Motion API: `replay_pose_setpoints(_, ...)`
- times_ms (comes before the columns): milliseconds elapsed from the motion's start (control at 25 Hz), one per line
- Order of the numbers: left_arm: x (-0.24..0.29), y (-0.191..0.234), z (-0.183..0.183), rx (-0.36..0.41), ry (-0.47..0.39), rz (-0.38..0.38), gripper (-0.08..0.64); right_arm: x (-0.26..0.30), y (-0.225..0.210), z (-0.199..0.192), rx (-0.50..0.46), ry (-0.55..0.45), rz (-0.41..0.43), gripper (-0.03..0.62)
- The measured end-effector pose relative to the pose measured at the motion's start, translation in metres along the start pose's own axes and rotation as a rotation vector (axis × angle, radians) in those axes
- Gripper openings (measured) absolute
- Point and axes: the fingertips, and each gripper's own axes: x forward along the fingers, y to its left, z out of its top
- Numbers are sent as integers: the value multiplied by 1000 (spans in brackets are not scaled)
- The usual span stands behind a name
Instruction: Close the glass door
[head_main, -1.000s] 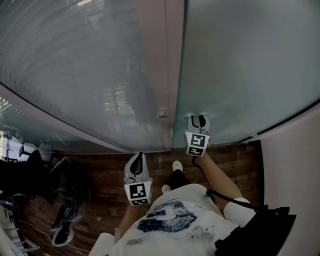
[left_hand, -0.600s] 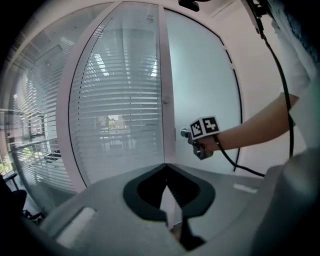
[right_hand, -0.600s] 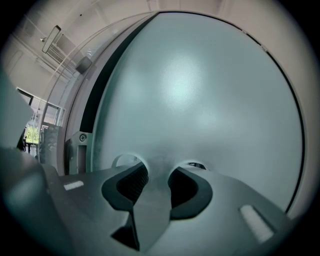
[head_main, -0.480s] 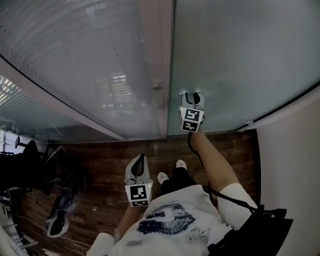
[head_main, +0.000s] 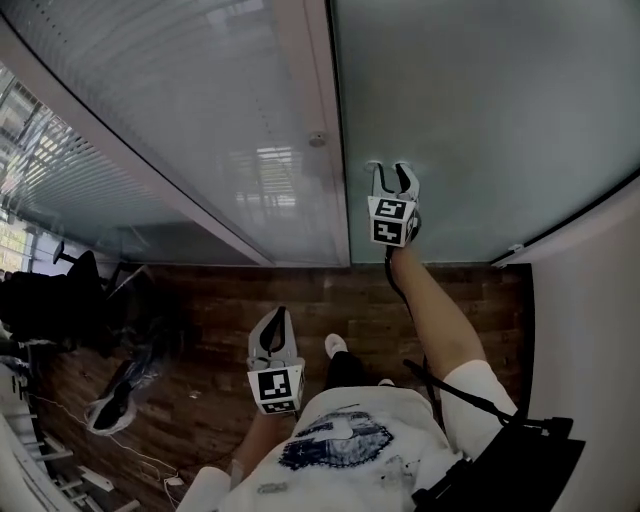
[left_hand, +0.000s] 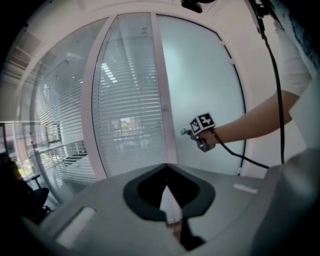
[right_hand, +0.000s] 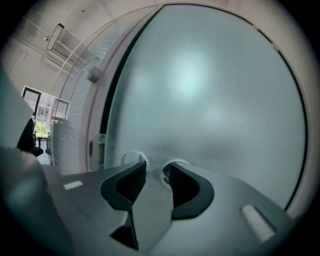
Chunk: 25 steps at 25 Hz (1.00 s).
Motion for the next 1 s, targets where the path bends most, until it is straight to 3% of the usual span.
replay_pose_setpoints(40,-7,-7,-2,1,2,10,3,-13,0,2,-5,-14,8,135)
replay_pose_setpoints(120,-22,-24,-6,4,2,17,3,-43,3,8,-15,-65,54,7)
replay_pose_setpoints(280,-48,-59,-8,17,-12,27,3,-112,3,15,30,-135,170,8)
replay_pose_setpoints(680,-91,-140,35,110,-106,-6,3,-275,-48,11,124,-121,300,6)
replay_pose_setpoints(840,-104,-161,46,132,-131,-31,3,-340,-63,16,155,-121,328,6)
replay_pose_setpoints(1000,-118,-185,40,150,-135,-69,3,-401,-74,-8,192,-83,312,6)
